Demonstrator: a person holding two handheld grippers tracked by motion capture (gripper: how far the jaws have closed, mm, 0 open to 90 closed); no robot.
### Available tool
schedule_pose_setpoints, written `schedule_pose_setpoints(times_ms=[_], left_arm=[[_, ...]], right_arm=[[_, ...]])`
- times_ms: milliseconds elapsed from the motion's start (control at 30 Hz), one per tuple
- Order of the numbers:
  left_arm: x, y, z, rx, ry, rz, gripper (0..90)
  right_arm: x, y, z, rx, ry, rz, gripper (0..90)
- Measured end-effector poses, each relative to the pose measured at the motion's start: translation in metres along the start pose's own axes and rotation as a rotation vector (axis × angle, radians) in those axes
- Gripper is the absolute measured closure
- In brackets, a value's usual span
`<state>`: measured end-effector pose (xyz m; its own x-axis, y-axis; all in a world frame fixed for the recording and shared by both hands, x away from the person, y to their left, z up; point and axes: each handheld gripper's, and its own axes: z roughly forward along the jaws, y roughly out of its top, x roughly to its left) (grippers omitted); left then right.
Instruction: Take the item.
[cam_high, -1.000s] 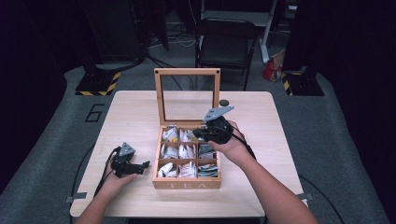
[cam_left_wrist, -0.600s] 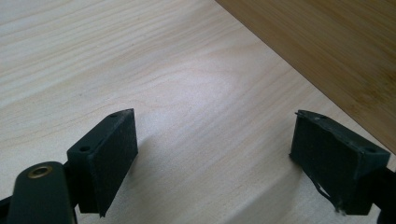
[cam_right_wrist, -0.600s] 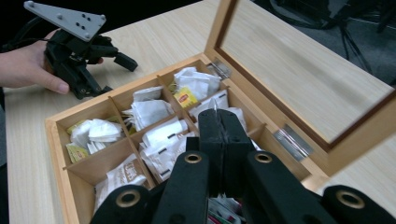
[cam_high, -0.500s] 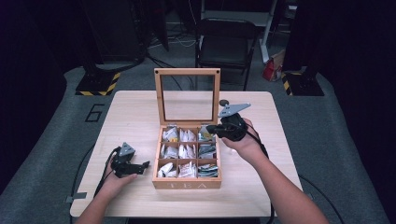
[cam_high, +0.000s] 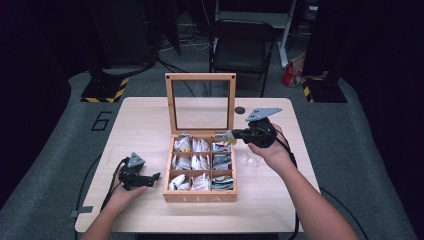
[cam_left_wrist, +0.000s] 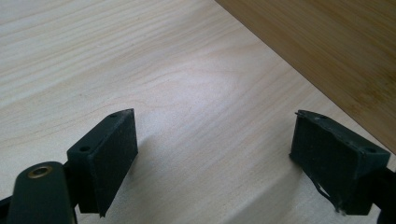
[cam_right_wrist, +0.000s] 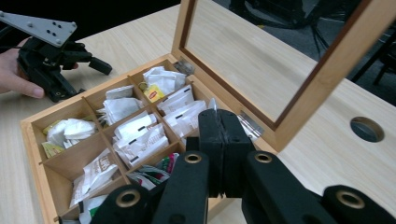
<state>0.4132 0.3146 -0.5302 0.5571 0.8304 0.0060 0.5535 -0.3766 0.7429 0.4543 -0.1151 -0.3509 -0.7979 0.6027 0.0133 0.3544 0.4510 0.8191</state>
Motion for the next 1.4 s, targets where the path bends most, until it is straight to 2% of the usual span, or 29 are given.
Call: schedule_pose_setpoints(times_ms=[333, 433, 633, 933, 1400], left_arm=[[0.0, 0.0, 0.0, 0.0, 0.0, -0.001, 14.2], [0.0, 0.0, 0.0, 0.0, 0.0, 0.0, 14.2], [0.0, 0.0, 0.0, 0.0, 0.0, 0.0, 14.2], [0.0, 0.0, 0.0, 0.0, 0.0, 0.0, 14.2], [0.0, 0.0, 0.0, -0.001, 0.0, 0.001, 14.2]], right_arm=[[-0.02, -0.01, -0.015, 0.008, -0.06, 0.023, 89.7], [-0.025, -0.014, -0.021, 0.01, -0.077, 0.047, 89.7], [-0.032, -0.02, -0.028, 0.012, -0.096, 0.051, 89.7], [-0.036, -0.025, -0.031, 0.023, -0.112, 0.055, 89.7], [-0.039, -0.052, -0.026, 0.056, -0.116, 0.092, 89.7]])
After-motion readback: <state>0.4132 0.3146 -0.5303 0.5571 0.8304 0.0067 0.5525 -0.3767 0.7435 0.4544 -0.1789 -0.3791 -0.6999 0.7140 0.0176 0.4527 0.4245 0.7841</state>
